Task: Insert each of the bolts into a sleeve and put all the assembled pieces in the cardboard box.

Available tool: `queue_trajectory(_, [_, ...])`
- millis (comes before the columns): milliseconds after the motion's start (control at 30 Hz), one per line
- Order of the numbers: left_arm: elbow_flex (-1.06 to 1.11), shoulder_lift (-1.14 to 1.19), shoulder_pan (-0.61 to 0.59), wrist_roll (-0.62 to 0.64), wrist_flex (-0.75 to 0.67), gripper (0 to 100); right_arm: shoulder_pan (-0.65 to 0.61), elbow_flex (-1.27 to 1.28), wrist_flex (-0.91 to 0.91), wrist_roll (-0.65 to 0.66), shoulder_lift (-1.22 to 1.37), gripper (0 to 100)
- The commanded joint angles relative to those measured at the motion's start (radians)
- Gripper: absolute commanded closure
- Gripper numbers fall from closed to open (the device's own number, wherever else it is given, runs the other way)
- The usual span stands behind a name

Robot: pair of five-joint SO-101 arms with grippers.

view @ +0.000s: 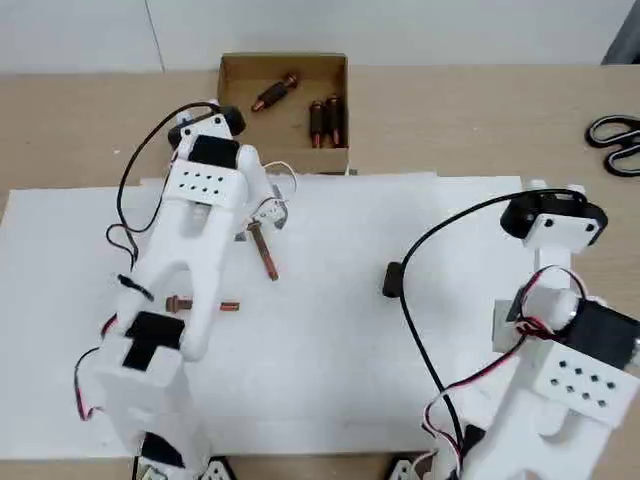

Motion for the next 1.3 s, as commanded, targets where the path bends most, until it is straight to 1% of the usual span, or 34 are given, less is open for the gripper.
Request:
queue_trajectory(0, [-0.064, 0.051, 0.005, 0.006, -0.005, 81, 0.01, -0.005, -0.004, -0.006, -0.018, 99.5])
queue_trajectory(267, [-0.189, 0.187, 0.005, 0.006, -0.005, 81, 0.008, -0.005, -0.004, -0.006, -0.018, 99.5])
queue_trajectory(500, [-0.243, 0.307, 0.005, 0.006, 0.002, 82, 0.008, -0.005, -0.004, -0.006, -0.016, 99.5])
queue_trajectory(600, [-0.243, 0.333, 0.005, 0.005, 0.002, 87, 0.008, -0.005, -0.004, -0.006, -0.016, 99.5])
queue_trajectory(733, [-0.242, 0.364, 0.005, 0.003, -0.002, 100, 0.007, -0.005, -0.004, -0.006, -0.015, 99.5])
queue_trajectory(800, [-0.243, 0.388, 0.005, 0.003, 0.002, 99, 0.007, -0.005, -0.004, -0.006, -0.013, 99.5])
queue_trajectory(933, [-0.245, 0.413, 0.005, 0.005, 0.002, 100, 0.007, -0.005, -0.004, -0.006, -0.015, 99.5])
queue_trajectory(1067, [-0.246, 0.338, 0.008, 0.005, 0.015, 100, 0.007, -0.006, -0.004, -0.006, -0.019, 99.5])
queue_trajectory(1267, [-0.294, 0.097, 0.014, -0.002, 0.092, 100, 0.005, -0.046, 0.004, -0.009, -0.021, 99.5])
